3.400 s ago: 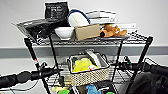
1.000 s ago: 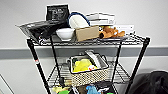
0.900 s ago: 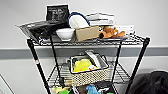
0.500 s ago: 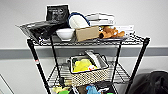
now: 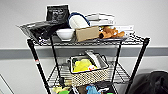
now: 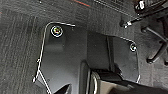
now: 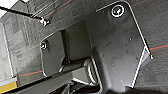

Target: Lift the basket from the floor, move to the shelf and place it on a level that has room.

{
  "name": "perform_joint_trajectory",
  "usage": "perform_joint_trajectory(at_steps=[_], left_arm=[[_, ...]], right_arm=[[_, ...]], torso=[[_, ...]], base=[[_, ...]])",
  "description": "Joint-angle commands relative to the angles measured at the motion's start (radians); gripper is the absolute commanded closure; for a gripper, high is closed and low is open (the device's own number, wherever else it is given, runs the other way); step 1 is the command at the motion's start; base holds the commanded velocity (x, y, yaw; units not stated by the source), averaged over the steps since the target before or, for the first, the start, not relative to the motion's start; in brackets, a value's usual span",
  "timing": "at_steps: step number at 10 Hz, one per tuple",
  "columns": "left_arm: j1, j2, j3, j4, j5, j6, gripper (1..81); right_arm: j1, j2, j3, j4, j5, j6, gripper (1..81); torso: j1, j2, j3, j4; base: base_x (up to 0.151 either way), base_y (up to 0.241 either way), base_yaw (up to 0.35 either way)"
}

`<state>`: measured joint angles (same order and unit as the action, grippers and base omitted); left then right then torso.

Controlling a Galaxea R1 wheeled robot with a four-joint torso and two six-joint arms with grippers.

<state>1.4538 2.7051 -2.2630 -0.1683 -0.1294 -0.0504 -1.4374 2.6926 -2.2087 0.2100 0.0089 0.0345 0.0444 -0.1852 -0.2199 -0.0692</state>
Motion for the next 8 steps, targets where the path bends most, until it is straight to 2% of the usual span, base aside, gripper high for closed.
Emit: perform_joint_trajectory(at_steps=[1,6,8], left_arm=[[-0.036,0.136,-0.2,0.02,0.116,0.006,1.0],[-0.034,0.273,-0.418,0.013,0.114,0.004,1.0],[-0.034,0.323,-0.497,0.013,0.109,0.003,1.0]], right_arm=[[0.025,0.112,-0.217,-0.041,-0.107,-0.002,1.0],[0.001,0.318,-0.572,-0.112,-0.107,0.001,1.0],[0.001,0.351,-0.624,-0.113,-0.107,0.001,1.0]], torso=[[0.0,0.0,0.0,0.0],[-0.001,0.0,0.0,0.0],[-0.001,0.0,0.0,0.0]], base=[[0.0,0.0,0.0],[0.0,0.0,0.0],[0.0,0.0,0.0]])
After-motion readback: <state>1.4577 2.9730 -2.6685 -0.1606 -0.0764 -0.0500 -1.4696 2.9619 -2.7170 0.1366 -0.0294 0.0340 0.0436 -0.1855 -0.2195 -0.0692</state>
